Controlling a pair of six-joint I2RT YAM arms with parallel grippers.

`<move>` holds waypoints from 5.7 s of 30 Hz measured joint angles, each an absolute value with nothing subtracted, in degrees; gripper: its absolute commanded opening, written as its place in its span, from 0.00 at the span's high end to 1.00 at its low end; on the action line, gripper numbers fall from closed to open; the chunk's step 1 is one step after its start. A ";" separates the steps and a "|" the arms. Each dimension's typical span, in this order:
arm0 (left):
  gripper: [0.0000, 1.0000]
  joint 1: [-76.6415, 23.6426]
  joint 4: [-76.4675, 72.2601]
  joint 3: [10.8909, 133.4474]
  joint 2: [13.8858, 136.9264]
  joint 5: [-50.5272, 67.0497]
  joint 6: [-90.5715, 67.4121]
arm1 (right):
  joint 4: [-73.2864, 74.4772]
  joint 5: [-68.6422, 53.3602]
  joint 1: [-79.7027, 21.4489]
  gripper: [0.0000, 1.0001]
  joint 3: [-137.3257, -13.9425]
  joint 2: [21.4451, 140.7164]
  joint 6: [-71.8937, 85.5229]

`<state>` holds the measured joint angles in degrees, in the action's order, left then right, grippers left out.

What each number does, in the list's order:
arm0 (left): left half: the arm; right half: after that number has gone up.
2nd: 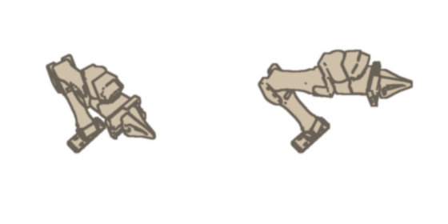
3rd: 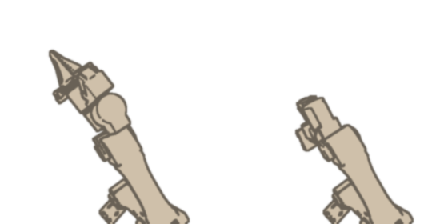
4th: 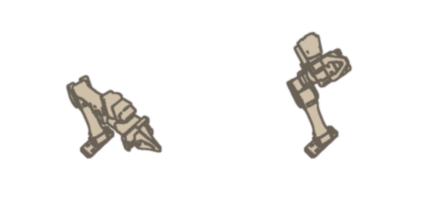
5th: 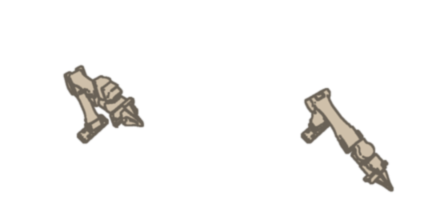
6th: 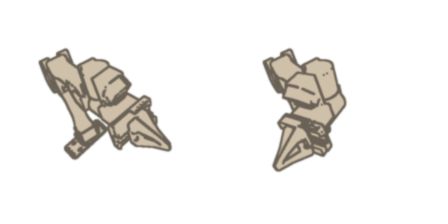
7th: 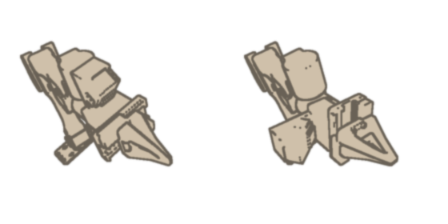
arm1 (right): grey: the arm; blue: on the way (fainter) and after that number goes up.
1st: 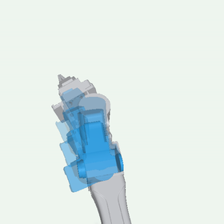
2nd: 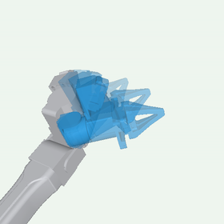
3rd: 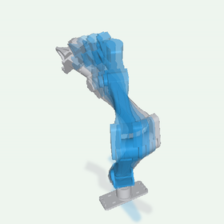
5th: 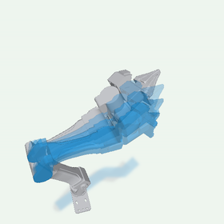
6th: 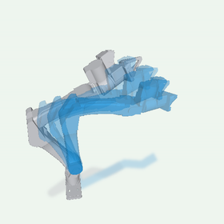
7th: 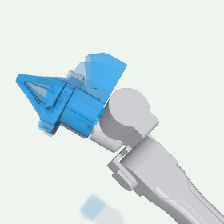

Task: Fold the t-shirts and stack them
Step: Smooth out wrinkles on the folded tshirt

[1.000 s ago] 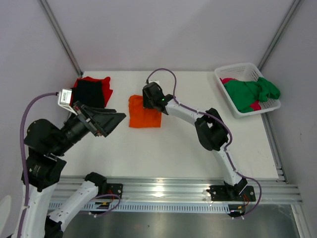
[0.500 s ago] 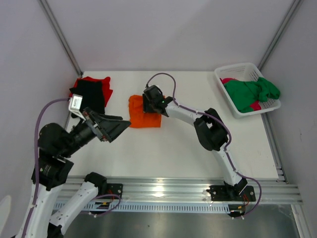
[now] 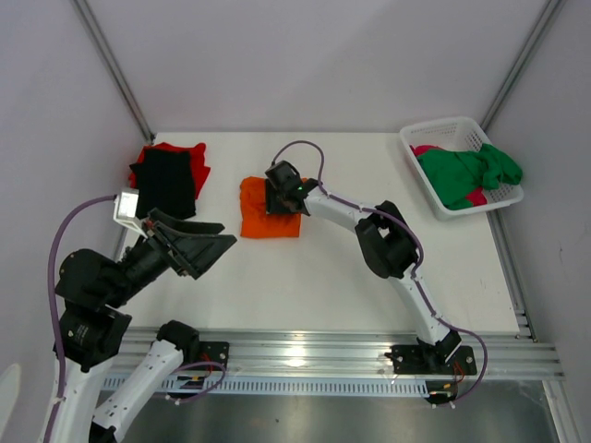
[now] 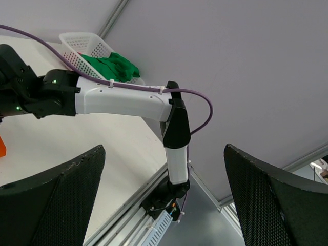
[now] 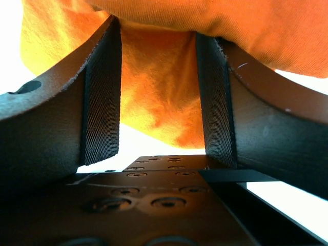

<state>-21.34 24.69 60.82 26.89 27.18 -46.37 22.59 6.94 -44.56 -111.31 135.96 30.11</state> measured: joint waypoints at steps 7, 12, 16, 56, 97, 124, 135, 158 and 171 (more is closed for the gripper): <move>0.00 -21.34 24.64 58.94 25.50 27.22 -47.81 | 21.50 6.68 -44.51 0.46 -110.28 135.61 30.24; 0.00 -21.34 24.38 56.49 24.69 27.40 -49.06 | 20.62 6.26 -44.53 0.47 -108.38 134.39 30.17; 0.01 -21.34 24.08 54.54 24.34 27.46 -49.80 | 21.02 6.13 -44.56 0.47 -107.72 133.60 29.89; 0.00 -21.34 23.77 50.35 23.14 28.14 -51.62 | 22.26 3.09 -47.64 0.47 -106.67 127.92 29.95; 0.00 -21.34 23.27 49.23 28.95 30.26 -51.68 | 33.69 9.67 -57.71 0.46 -79.94 110.06 39.88; 0.01 -21.34 24.51 45.47 25.43 30.02 -51.42 | 23.44 15.51 -53.89 0.46 -90.30 118.63 30.98; 0.01 -21.34 27.55 45.47 23.20 28.58 -51.03 | 23.14 14.57 -53.12 0.47 -93.23 123.48 30.37; 0.01 -21.34 24.45 41.17 23.97 29.32 -52.12 | 25.50 25.54 -53.80 0.47 -93.17 110.04 31.07; 0.00 -21.34 24.10 41.19 25.12 30.20 -52.05 | 37.04 29.58 -52.99 0.47 -91.11 110.61 39.64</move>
<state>-21.34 24.10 41.19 25.12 30.20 -52.05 37.04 29.58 -52.99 -91.11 110.61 39.64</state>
